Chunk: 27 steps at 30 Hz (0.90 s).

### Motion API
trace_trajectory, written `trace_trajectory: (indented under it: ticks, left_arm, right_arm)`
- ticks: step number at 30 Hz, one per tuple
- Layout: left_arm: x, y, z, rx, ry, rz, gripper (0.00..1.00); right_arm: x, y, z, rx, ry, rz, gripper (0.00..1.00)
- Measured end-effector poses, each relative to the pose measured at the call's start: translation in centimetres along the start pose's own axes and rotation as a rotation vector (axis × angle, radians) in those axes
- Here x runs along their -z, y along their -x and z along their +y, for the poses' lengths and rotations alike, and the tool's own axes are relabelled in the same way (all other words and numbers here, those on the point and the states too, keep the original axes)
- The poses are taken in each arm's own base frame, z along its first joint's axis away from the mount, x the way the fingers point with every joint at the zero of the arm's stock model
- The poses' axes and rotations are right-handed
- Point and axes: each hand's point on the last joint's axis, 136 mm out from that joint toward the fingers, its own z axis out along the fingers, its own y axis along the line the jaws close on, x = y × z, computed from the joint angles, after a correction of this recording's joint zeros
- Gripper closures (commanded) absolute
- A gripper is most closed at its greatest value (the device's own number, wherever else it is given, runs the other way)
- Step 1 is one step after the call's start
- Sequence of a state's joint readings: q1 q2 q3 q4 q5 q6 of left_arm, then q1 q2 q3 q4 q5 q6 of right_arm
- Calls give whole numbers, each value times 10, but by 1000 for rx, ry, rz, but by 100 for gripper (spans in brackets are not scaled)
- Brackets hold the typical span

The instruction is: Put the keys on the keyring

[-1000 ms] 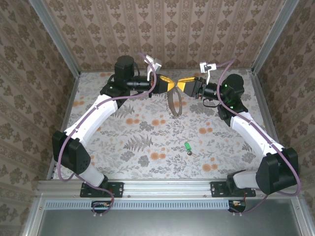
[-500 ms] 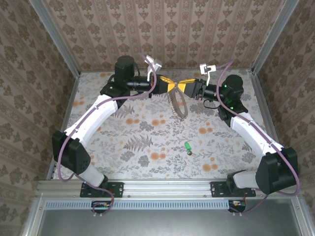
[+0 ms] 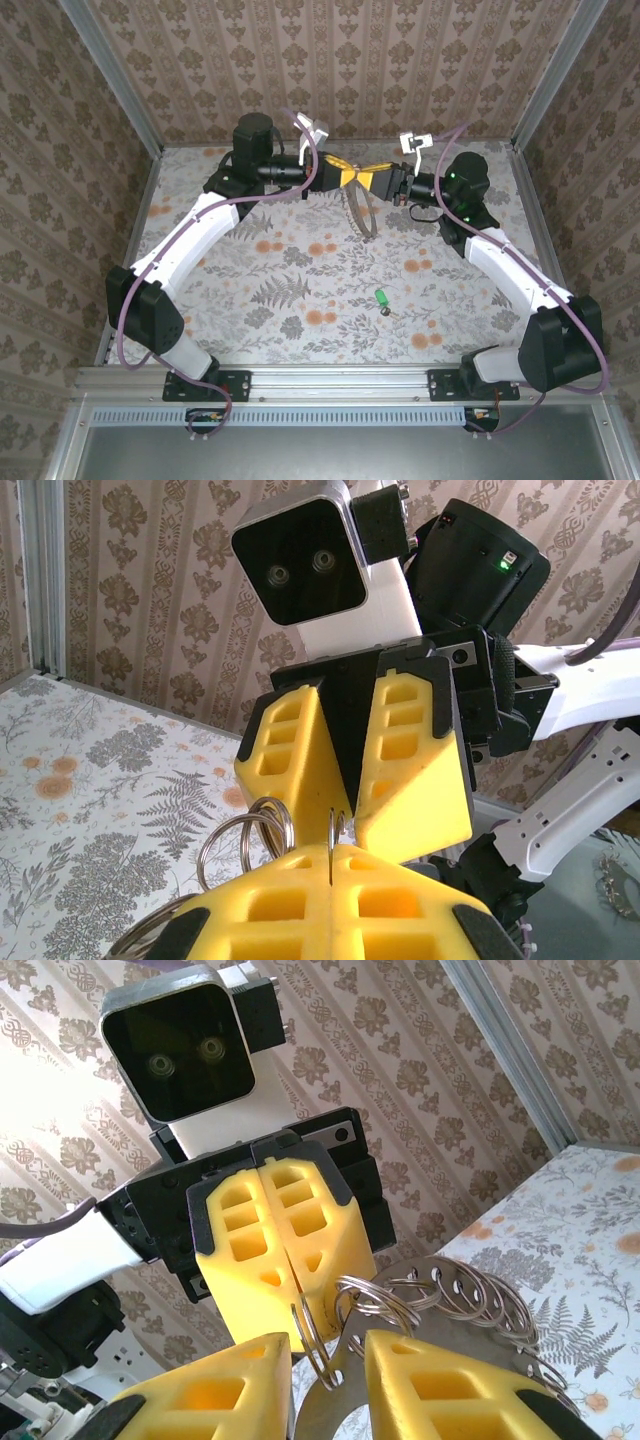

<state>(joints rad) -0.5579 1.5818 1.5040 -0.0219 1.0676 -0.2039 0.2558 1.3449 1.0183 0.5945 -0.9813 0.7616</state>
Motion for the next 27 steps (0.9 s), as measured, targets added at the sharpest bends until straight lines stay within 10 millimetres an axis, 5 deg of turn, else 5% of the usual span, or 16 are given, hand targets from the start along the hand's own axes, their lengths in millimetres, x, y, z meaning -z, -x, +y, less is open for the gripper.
trace_trajectory:
  ticks: [18,24,27]
  left_arm:
    - [0,1,-2,-2,-11,1,100]
    - [0,1,-3,-3,-11,0,100]
    - [0,2,-3,-6,-11,-1,100]
  right_arm:
    - [-1,0,1,9,2,1,79]
    - [-1,1,2,27,4,0,100]
    - [-1,2,3,36,5,-2,100]
